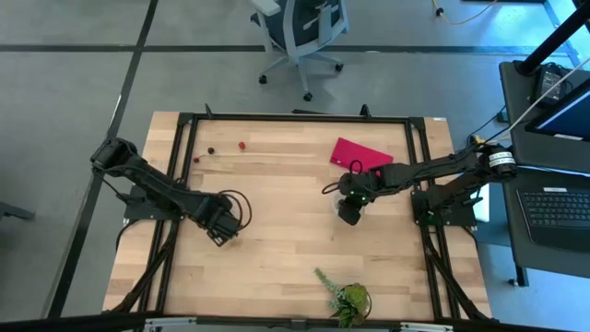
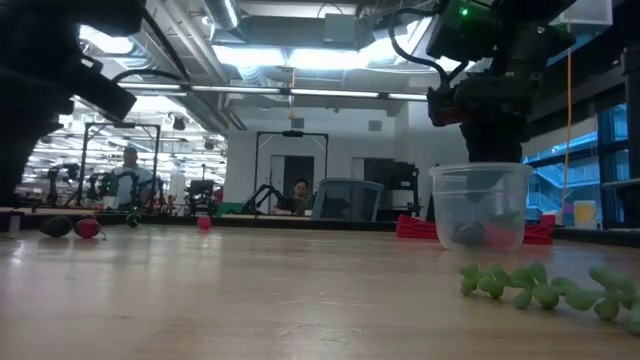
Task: Pick and placing Produce into tupperware
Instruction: Put the blueberry into the transparent container, then put the bottom red cherry into the transparent container
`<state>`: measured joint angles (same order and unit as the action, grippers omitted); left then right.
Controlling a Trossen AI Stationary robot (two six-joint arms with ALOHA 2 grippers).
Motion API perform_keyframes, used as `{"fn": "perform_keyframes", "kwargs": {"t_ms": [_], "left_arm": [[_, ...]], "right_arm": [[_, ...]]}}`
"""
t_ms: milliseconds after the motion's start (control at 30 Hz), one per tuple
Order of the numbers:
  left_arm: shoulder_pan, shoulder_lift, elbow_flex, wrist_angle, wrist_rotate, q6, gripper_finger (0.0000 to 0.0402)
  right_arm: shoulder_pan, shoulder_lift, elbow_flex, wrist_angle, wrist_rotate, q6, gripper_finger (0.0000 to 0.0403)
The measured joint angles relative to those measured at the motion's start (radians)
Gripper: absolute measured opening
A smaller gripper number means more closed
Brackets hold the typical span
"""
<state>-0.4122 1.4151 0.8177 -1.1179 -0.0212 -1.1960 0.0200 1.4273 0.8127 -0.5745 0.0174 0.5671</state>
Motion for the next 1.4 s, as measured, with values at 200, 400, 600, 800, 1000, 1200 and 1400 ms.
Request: {"fn": "perform_keyframes", "kwargs": {"t_ms": [200, 400, 600, 800, 1000, 1200, 1400], "left_arm": [[-0.041, 0.0, 0.0, 0.0, 0.047, -0.145, 0.0208], [-0.071, 0.0, 0.0, 0.001, 0.047, -0.22, 0.0208], [-0.089, 0.005, 0.0, 0.012, 0.04, -0.267, 0.0208], [-0.096, 0.016, -0.076, 0.129, 0.04, -0.272, 0.0208], [-0.094, 0.03, -0.166, 0.252, 0.042, -0.313, 0.0208], [-0.094, 0.029, -0.175, 0.258, 0.039, -0.314, 0.0189], [-0.096, 0.031, -0.175, 0.269, 0.017, -0.312, 0.0135]], "right_arm": [[0.0, 0.0, 0.0, 0.001, 0.0, 0.0, 0.0089], [0.0, 0.0, 0.0, 0.001, 0.0, -0.003, 0.009], [0.0, 0.0, 0.0, 0.002, -0.001, -0.002, 0.0091], [0.0, 0.0, 0.0, 0.008, -0.001, -0.002, 0.0091], [0.0, 0.0, 0.0, 0.014, -0.001, -0.003, 0.0091], [0.0, 0.0, 0.0, 0.026, -0.002, -0.003, 0.0091], [0.0, 0.0, 0.0, 0.033, -0.002, -0.003, 0.0091]]}}
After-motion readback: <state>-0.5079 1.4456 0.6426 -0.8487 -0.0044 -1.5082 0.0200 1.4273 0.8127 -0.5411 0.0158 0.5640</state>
